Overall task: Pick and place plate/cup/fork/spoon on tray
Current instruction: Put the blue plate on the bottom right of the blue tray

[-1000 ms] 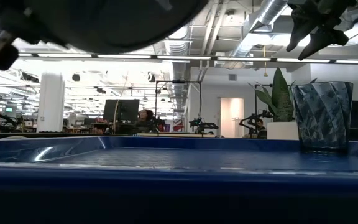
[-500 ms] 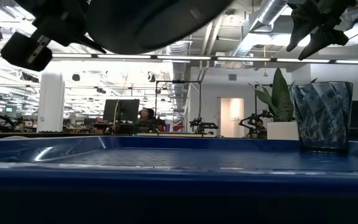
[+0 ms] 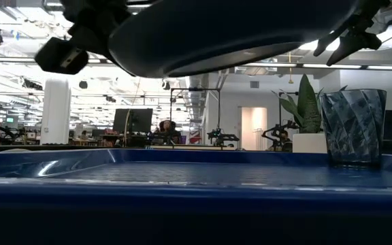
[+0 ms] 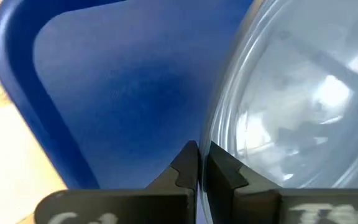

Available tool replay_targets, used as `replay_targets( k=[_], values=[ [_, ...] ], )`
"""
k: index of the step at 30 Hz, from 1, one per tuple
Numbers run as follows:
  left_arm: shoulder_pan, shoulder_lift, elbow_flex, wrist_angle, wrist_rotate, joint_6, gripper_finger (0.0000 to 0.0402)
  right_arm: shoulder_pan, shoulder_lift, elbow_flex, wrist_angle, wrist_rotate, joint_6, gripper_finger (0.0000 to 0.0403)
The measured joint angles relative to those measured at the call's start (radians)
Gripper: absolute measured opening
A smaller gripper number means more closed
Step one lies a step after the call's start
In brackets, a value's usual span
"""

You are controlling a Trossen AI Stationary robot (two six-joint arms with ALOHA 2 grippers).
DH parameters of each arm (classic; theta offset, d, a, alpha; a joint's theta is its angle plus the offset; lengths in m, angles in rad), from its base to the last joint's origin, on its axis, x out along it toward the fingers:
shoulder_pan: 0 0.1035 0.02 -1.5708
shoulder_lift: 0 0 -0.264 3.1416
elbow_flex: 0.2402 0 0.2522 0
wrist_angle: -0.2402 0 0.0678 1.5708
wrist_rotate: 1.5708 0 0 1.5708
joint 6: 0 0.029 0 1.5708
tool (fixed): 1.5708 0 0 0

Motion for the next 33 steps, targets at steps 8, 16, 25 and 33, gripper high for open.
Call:
replay_targets(
  k=[8,16,25,33],
  values=[
    [0.011,0.063,0.087,-0.035,0.047,0.068,0.0,0.0,0.0,0.0,0.0,0.0,-0.003,0.026],
    [0.002,0.062,0.093,-0.062,0.07,0.054,0.0,0.0,0.0,0.0,0.0,0.0,-0.002,0.026],
    [0.0,0.062,0.092,-0.096,0.068,0.052,0.0,0.017,0.0,-0.023,-0.012,-0.015,0.024,0.026],
    [0.0,0.062,0.092,-0.096,0.064,0.06,0.0,0.098,0.0,-0.126,-0.017,-0.036,0.092,0.026]
  ],
)
